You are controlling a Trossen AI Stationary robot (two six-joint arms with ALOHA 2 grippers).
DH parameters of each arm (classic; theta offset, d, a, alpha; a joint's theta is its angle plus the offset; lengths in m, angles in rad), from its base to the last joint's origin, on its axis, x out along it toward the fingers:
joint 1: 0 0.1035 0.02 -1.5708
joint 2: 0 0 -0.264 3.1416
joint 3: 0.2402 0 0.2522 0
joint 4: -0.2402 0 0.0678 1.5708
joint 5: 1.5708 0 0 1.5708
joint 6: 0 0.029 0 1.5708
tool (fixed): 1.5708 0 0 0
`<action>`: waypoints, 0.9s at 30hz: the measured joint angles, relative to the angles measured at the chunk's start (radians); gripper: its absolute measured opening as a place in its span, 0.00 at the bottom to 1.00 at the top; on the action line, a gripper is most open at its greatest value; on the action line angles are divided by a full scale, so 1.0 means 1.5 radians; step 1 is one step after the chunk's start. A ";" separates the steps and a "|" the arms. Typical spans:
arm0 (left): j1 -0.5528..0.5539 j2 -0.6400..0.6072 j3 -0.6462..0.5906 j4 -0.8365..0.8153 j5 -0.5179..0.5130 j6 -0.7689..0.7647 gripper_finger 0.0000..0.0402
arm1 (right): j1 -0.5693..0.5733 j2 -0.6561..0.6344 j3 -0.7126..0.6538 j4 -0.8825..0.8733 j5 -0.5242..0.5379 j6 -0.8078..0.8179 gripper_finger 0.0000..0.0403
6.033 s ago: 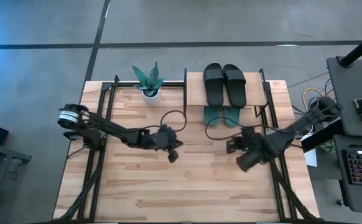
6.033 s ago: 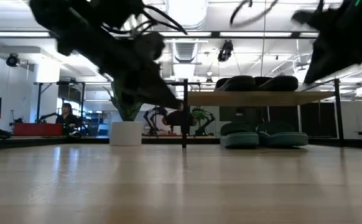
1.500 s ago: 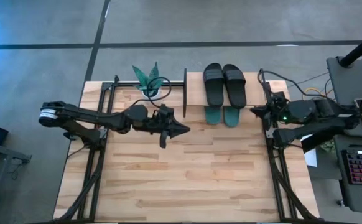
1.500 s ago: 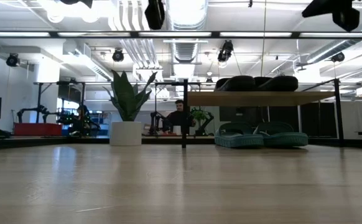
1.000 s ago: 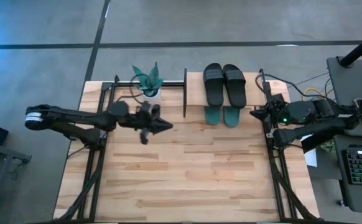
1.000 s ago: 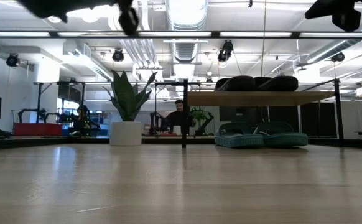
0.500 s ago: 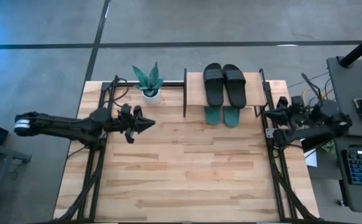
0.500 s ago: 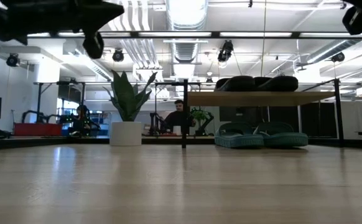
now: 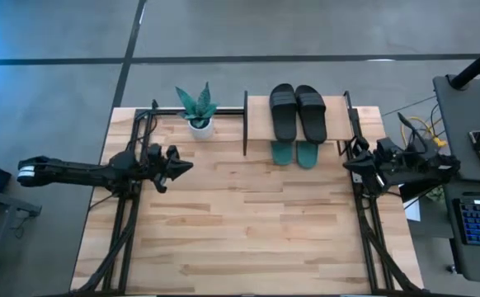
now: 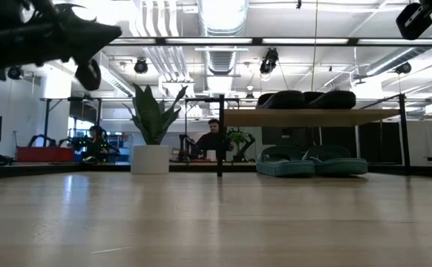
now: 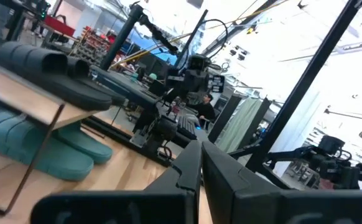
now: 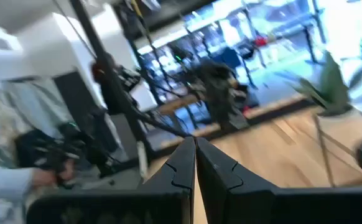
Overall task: Pick and place slides into the shelf
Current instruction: Return to Home Position
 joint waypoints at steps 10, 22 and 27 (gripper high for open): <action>0.000 -0.118 -0.046 -0.114 -0.005 0.001 0.00 | 0.000 -0.005 -0.037 0.002 -0.024 0.011 0.02; 0.000 -0.187 -0.046 -0.170 0.001 0.005 0.00 | 0.000 -0.005 -0.204 0.175 -0.037 0.046 0.02; 0.000 -0.188 -0.047 -0.184 0.001 0.005 0.00 | 0.000 -0.005 -0.254 0.209 -0.034 0.050 0.02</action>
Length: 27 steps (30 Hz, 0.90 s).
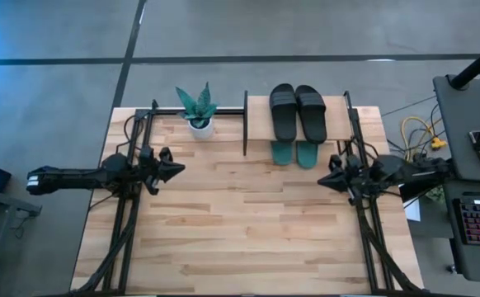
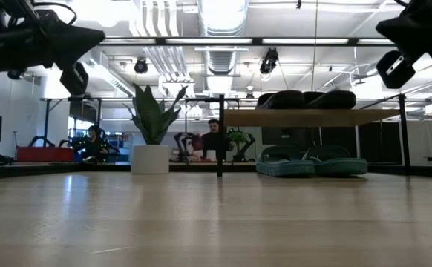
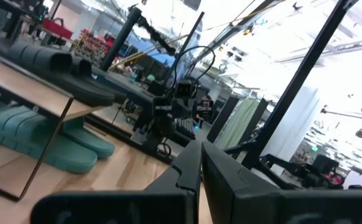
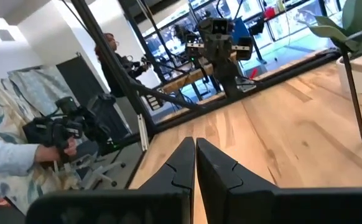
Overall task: Pick and place slides into the shelf
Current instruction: Return to Home Position
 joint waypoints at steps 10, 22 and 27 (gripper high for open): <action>0.000 -0.001 -0.001 -0.025 0.001 -0.005 0.00 | -0.003 0.000 -0.066 0.056 0.002 0.021 0.02; 0.000 -0.009 -0.001 -0.024 0.001 -0.022 0.00 | -0.121 0.002 -0.087 0.073 -0.073 0.011 0.02; 0.000 -0.005 -0.002 -0.025 0.001 0.010 0.00 | -0.165 0.002 -0.087 0.087 -0.161 0.011 0.02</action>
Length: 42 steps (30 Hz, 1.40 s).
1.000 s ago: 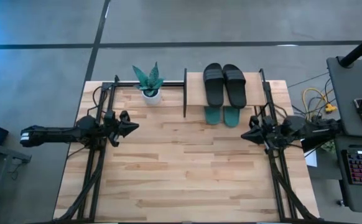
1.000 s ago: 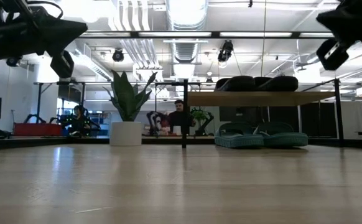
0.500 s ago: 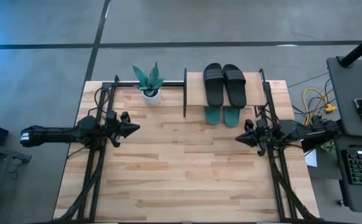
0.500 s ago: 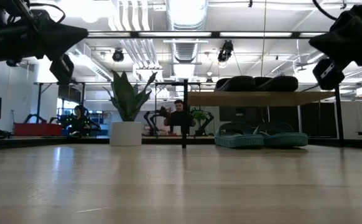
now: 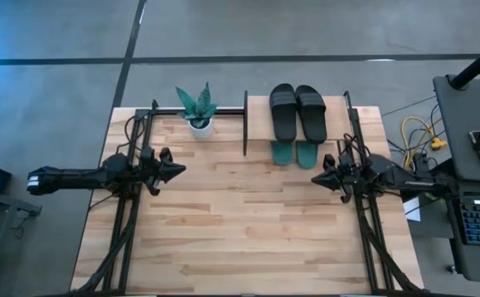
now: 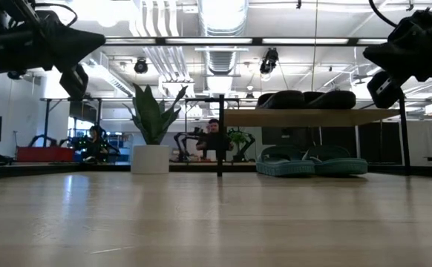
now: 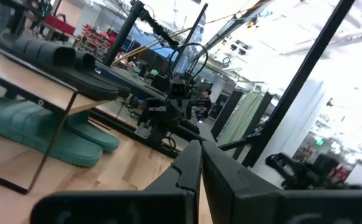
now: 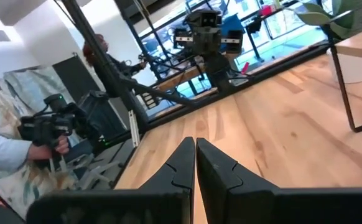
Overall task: Pick and place slides into the shelf
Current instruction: Return to Home Position
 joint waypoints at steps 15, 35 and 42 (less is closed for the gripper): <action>0.000 0.011 0.000 -0.004 -0.001 0.075 0.00 | -0.025 0.055 0.001 0.001 -0.011 0.025 0.02; 0.000 0.015 0.000 -0.004 -0.001 0.074 0.00 | -0.025 0.073 0.001 0.002 -0.011 0.026 0.02; 0.000 0.015 0.000 -0.004 -0.001 0.074 0.00 | -0.025 0.073 0.001 0.002 -0.011 0.027 0.02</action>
